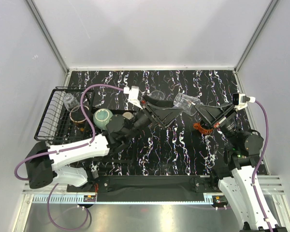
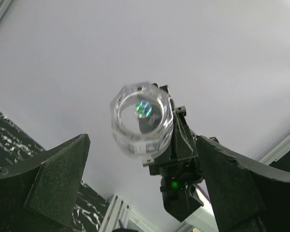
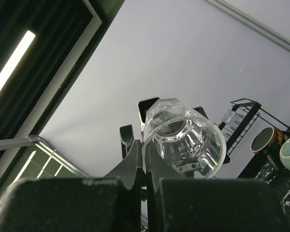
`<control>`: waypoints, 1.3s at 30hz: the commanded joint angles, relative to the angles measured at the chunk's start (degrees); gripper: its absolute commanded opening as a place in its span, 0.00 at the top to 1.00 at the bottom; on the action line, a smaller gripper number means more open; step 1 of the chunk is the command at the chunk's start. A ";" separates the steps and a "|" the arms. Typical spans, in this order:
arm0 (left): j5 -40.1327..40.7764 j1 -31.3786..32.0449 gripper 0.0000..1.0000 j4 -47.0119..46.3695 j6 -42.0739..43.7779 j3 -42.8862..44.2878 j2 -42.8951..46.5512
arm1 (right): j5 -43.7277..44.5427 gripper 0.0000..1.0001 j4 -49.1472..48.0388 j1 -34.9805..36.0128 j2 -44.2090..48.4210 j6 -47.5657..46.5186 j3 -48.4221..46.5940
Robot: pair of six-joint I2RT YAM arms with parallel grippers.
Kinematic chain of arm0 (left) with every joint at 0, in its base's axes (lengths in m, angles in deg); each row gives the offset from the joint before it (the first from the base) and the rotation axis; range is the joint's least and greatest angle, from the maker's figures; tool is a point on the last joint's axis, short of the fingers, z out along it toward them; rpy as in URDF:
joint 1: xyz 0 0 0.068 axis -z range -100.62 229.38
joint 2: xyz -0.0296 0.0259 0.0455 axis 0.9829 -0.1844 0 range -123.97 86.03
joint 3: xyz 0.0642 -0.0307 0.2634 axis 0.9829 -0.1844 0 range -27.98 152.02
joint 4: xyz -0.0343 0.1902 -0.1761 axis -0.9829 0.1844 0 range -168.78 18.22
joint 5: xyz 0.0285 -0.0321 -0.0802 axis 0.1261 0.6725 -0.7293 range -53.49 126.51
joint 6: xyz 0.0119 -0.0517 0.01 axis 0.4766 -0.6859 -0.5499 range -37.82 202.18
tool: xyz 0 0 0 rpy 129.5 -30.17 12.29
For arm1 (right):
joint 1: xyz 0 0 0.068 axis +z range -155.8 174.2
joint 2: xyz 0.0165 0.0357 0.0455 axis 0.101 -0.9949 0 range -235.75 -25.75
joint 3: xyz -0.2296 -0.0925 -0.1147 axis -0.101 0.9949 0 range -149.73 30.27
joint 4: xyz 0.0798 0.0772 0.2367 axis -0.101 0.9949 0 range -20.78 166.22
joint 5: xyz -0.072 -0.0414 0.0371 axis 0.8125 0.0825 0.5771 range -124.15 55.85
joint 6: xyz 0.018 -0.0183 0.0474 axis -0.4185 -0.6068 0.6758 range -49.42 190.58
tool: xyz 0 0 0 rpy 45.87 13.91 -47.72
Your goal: Load the cups into the dish rack
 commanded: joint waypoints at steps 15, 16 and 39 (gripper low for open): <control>0.09 0.70 0.61 -18.77 1.32 6.81 -7.98 | -0.96 1.00 -5.79 -0.17 -0.04 5.58 -0.66; -0.25 0.78 0.66 -18.51 1.67 6.80 -7.54 | -0.96 1.00 -5.79 -0.08 -0.13 5.75 -0.57; 34.87 -16.60 1.00 80.45 40.34 24.56 19.78 | 8.62 0.00 68.04 -0.08 2.77 -37.84 -24.04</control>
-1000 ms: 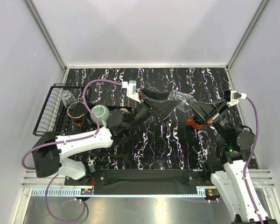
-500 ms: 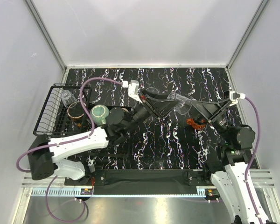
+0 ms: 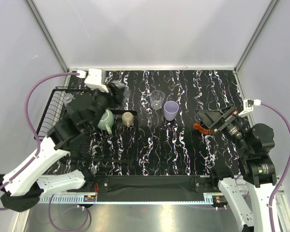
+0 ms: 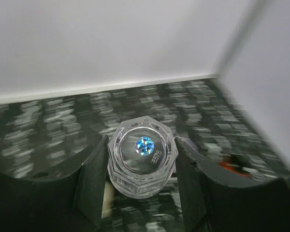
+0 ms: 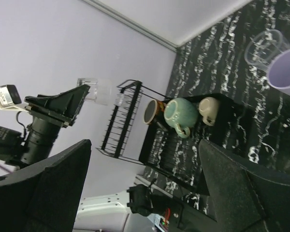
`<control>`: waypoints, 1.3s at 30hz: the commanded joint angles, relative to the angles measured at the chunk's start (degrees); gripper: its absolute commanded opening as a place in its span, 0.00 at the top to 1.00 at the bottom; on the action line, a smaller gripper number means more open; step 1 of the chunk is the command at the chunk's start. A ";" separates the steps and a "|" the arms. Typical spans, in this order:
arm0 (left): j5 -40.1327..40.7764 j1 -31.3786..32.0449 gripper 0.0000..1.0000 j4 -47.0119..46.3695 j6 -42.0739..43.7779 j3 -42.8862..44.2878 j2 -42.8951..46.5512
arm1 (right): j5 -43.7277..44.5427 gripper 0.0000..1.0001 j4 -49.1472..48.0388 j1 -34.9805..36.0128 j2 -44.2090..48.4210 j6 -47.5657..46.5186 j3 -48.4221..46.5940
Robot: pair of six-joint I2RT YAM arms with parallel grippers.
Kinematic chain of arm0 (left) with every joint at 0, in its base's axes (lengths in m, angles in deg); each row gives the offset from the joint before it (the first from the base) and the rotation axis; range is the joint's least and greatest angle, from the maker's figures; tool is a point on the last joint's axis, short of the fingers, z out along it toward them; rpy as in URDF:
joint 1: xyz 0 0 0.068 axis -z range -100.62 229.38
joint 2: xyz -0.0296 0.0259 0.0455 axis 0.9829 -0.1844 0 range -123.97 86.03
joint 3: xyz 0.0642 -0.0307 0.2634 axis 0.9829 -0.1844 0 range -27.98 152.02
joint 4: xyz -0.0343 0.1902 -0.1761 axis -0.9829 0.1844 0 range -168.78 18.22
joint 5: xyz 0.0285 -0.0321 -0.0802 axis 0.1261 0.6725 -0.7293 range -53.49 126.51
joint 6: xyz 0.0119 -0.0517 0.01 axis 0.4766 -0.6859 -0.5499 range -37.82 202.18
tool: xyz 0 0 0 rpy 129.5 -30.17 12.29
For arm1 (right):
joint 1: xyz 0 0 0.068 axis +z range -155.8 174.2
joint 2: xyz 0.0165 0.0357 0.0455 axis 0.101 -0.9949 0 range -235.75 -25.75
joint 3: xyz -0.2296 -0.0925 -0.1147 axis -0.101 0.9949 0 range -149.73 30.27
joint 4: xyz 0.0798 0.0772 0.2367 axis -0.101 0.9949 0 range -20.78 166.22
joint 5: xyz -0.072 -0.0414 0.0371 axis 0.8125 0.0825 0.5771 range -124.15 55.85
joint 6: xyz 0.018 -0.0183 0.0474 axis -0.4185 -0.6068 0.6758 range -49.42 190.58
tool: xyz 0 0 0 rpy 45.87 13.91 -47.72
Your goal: Load the cups into the dish rack
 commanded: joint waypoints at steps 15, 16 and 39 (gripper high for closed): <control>30.38 -25.86 1.00 25.66 -5.14 -9.97 13.05 | 3.05 0.00 8.54 -0.17 -2.94 -8.50 -1.24; 29.94 -26.56 1.00 25.66 -6.28 -11.02 13.32 | 3.14 0.00 8.80 -0.08 -3.03 -8.67 -1.24; 16.49 -41.51 0.91 11.87 -5.59 -19.73 9.81 | 3.93 0.00 9.59 -0.08 -2.59 -9.73 1.92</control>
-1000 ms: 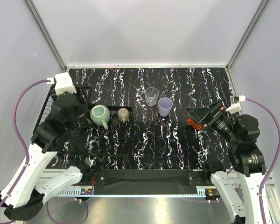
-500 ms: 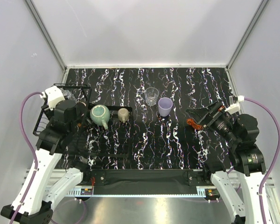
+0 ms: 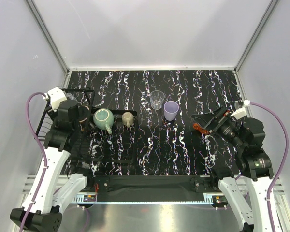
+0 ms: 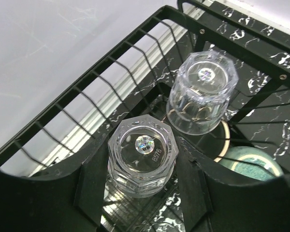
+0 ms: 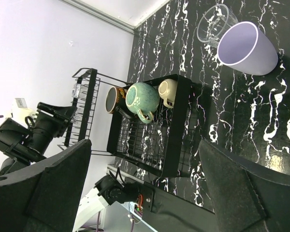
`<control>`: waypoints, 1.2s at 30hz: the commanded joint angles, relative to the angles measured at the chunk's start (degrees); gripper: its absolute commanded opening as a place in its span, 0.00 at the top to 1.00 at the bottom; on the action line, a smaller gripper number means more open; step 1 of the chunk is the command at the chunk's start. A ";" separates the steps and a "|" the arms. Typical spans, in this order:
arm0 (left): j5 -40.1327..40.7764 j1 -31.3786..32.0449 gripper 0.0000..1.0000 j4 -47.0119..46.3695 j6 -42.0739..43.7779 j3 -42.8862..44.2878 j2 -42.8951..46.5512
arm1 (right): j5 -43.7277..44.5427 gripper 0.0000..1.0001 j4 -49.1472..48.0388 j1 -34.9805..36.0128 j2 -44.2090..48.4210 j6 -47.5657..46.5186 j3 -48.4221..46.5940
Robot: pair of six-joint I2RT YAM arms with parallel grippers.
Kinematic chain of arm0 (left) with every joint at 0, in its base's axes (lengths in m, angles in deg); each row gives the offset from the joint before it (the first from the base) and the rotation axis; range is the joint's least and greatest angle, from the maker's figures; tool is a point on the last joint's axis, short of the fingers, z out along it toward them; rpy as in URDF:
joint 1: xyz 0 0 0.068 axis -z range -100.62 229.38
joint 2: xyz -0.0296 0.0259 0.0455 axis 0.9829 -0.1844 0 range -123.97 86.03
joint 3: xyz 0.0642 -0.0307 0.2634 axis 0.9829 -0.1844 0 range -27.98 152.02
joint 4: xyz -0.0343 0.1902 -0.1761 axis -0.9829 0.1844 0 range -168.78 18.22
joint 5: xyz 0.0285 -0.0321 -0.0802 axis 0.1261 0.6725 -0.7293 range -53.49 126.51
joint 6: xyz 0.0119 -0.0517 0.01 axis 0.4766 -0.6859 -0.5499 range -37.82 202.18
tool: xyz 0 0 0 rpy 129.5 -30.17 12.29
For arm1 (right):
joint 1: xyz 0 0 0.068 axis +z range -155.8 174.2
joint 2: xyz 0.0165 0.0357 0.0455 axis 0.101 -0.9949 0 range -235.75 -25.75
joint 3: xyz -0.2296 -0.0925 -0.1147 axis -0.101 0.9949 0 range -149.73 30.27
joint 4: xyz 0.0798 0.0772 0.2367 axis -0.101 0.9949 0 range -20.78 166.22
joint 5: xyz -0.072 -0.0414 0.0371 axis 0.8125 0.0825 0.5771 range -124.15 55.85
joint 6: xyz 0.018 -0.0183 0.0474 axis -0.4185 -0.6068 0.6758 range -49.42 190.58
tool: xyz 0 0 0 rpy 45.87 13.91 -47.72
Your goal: Load the cups into the dish rack
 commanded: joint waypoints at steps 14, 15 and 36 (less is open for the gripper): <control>-5.06 -3.12 0.36 -6.61 -1.56 -1.18 -2.69 | 1.79 0.00 -1.23 -0.17 -2.32 -1.43 0.88; -5.06 -3.12 0.25 -6.43 -1.65 -1.26 -2.60 | 3.19 0.00 -0.01 -0.17 -3.19 -1.25 0.70; -25.60 -2.94 0.01 2.10 -8.50 9.19 3.47 | 36.07 0.00 19.86 -0.17 -30.69 -11.61 -11.25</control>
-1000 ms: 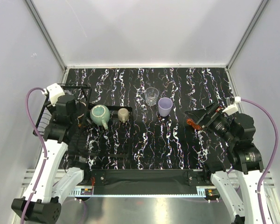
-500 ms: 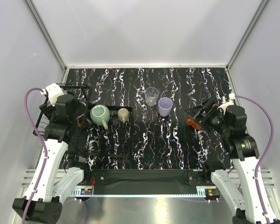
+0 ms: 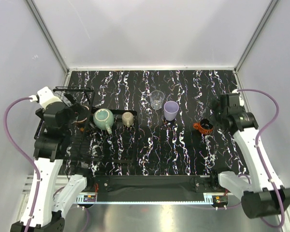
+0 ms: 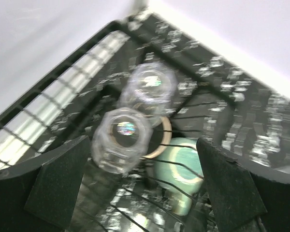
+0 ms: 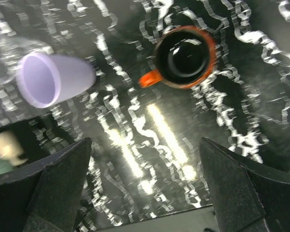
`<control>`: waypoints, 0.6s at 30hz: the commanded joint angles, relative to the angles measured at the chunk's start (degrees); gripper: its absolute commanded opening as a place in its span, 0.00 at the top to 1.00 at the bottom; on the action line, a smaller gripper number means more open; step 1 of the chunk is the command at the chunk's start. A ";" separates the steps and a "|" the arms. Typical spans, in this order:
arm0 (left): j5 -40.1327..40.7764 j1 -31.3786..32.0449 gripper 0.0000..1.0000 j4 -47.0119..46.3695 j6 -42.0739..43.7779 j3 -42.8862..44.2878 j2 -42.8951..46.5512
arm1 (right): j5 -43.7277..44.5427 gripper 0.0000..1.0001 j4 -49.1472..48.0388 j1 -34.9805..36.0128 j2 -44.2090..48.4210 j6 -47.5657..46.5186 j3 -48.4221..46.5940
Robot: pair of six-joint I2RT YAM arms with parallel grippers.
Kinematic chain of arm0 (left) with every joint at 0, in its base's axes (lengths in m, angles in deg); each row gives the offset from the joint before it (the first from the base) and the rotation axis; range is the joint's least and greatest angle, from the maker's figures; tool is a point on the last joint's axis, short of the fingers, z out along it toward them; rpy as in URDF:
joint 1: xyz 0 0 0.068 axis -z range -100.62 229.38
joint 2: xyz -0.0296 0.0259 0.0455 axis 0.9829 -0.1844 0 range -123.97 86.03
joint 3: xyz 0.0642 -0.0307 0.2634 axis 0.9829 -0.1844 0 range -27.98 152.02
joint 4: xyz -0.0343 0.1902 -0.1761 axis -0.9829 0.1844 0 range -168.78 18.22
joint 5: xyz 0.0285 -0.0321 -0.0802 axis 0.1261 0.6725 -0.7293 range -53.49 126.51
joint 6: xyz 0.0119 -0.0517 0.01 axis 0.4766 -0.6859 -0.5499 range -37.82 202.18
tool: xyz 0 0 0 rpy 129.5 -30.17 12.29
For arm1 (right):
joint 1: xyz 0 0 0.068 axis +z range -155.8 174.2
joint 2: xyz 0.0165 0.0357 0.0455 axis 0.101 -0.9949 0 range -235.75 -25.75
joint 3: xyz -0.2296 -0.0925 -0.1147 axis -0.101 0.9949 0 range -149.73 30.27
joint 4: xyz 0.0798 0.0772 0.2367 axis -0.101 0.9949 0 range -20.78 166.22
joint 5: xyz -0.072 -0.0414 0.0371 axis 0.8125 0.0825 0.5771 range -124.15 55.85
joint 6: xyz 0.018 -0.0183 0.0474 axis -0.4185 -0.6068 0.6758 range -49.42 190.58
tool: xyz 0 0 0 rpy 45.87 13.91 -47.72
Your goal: Load the cups into the dish rack
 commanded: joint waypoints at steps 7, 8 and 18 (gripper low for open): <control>-28.97 5.09 0.01 -10.44 -7.04 -0.12 -1.80 | 6.75 0.00 -1.52 -0.17 -13.81 -0.99 -4.59; -28.98 6.85 0.01 -14.29 -7.57 -2.57 -1.53 | 6.13 0.00 -3.01 -0.17 -15.48 0.14 -4.42; -30.20 23.39 0.01 -14.68 3.41 1.27 -15.05 | 7.88 0.44 -9.00 -0.17 -26.91 7.01 -5.56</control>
